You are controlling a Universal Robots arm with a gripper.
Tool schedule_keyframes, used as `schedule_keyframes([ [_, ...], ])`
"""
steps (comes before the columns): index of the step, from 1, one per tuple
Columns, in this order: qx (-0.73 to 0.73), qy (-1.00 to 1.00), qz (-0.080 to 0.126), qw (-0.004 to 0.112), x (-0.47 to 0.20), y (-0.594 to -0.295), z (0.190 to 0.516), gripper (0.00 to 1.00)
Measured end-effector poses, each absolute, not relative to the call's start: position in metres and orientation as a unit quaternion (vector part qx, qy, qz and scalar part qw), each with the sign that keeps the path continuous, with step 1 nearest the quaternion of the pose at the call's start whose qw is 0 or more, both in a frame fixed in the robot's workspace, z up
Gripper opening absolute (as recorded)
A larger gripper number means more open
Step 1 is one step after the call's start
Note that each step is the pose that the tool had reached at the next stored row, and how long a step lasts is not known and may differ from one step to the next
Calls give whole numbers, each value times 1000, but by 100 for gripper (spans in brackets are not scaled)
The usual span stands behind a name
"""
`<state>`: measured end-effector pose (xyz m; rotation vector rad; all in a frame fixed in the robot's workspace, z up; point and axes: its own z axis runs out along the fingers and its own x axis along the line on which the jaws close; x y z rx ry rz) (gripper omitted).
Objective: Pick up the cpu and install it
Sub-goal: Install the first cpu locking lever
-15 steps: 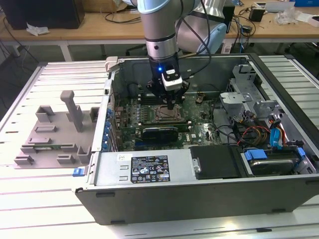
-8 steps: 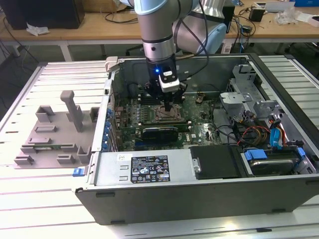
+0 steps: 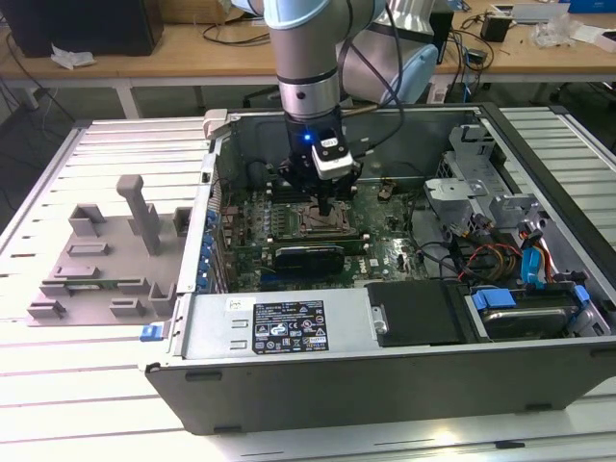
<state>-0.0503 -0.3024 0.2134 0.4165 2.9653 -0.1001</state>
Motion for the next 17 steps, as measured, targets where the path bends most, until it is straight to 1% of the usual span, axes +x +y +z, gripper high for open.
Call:
schedule_keyframes([
  [8, 42, 996, -26, 76, -51, -302, 211, 11],
  [12, 35, 996, -26, 76, -51, -302, 211, 11],
  [15, 34, 996, -26, 73, -49, -302, 211, 11],
  [17, 34, 997, -26, 68, -46, -302, 211, 11],
])
